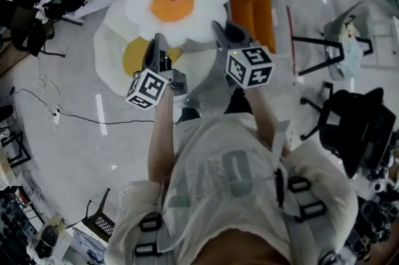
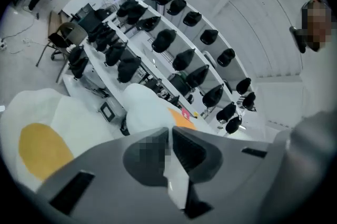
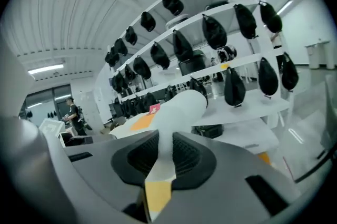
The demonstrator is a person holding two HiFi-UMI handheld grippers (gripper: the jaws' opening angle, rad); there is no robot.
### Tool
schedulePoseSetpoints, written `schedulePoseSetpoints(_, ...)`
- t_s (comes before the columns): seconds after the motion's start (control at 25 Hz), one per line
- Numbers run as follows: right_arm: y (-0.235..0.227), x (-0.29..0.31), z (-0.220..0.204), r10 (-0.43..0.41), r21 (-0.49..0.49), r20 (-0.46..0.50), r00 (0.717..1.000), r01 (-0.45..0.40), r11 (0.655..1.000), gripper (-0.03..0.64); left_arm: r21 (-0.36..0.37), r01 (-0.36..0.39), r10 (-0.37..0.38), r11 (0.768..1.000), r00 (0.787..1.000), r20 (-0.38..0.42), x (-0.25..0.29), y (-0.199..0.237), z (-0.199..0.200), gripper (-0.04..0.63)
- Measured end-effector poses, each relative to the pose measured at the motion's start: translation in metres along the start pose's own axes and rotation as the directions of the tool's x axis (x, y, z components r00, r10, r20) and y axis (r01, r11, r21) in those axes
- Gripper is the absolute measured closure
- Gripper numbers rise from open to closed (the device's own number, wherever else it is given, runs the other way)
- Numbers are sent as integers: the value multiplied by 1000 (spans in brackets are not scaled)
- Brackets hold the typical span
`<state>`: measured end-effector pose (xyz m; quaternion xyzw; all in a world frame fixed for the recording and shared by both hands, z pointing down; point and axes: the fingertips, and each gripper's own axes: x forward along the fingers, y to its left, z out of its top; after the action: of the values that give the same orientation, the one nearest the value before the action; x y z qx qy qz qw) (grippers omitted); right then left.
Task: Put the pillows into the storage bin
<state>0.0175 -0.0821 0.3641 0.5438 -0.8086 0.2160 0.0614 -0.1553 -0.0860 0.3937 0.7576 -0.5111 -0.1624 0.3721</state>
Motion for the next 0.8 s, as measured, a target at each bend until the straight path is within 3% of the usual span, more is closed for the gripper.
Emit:
schedulePoseSetpoints(0.24, -180, -68, 38, -160, 8, 40, 986, 160, 987, 563, -23, 121, -123, 992, 988, -94, 126, -122, -106, 572)
schedulePoseSetpoints(0.44, -306, -114, 60, -240, 2, 51, 969, 241, 971, 563, -54, 190, -196, 980, 969, -148, 208, -206, -187, 572)
schedulePoseSetpoints(0.6, -368, -143, 70, -306, 29, 73, 949, 304, 952, 563, -50, 237, -242, 970, 952, -187, 249, -254, -224, 572)
schedulePoseSetpoints(0.8, -411, -161, 74, -360, 59, 88, 929, 356, 933, 563, -41, 266, -268, 963, 938, -218, 277, -286, -251, 572)
